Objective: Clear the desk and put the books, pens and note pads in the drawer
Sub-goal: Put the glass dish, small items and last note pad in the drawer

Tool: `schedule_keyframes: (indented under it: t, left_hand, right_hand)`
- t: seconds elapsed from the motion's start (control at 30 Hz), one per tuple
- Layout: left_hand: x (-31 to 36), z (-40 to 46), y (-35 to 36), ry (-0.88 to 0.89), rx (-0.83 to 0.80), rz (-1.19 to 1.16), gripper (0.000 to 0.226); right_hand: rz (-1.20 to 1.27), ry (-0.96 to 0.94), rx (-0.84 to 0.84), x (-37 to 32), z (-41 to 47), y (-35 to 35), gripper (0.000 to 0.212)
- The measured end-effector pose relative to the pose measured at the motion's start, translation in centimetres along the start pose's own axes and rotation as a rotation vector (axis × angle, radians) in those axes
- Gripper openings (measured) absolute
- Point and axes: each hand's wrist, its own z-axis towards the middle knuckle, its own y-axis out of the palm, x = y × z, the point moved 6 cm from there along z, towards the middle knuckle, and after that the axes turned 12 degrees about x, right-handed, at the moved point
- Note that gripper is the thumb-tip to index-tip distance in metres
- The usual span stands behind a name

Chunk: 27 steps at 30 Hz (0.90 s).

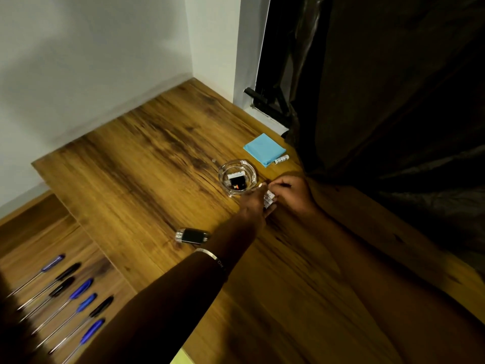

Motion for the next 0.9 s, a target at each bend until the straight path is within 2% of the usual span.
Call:
schedule_keyframes:
  t: [0.07,0.17,0.3,0.37,0.43,0.53,0.63,0.73,0.83,0.9]
  left_hand:
    - [-0.1,-0.2,0.0,-0.017,-0.016,0.001,0.017]
    - [-0.2,-0.4,-0.4,-0.068,-0.017,0.003,0.007]
    - [-0.1,-0.9,-0.7,-0.087,-0.089,0.071,0.009]
    - [0.0,-1.3,-0.8,-0.093,-0.14,0.117,0.011]
    - [0.2,-1.5,-0.9,-0.104,-0.176,0.161,0.01]
    - [0.7,-1.5,-1.1,-0.098,-0.198,0.204,0.008]
    - [1.6,-1.7,-1.4,-0.078,-0.22,0.235,0.008]
    - [3.6,-1.4,-1.6,0.015,-0.194,0.278,0.006]
    - [6.8,-0.6,-1.8,0.223,-0.171,0.372,0.008]
    - [8.9,-0.1,-1.6,0.398,-0.195,0.558,0.015]
  right_hand:
    - [-0.035,-0.001,0.089,-0.2,0.9,-0.9,0.015]
    - [-0.271,-0.088,0.257,-0.4,2.9,-2.0,0.013]
    - [-0.493,-0.273,0.164,-0.7,5.3,-0.9,0.037]
    - [-0.558,-0.349,0.091,-0.6,6.3,0.0,0.041]
    - [-0.606,-0.376,0.052,-0.7,6.7,0.7,0.04]
    - [-0.686,-0.372,0.096,-0.9,6.7,0.5,0.033]
    - [-0.718,-0.28,0.14,-0.3,6.4,-0.4,0.027]
    - [-0.702,-0.28,0.179,-0.5,5.5,-0.4,0.029]
    - [-0.453,-0.236,0.208,-1.9,4.8,0.1,0.021]
    - [-0.328,-0.237,0.174,-3.3,4.3,1.1,0.015]
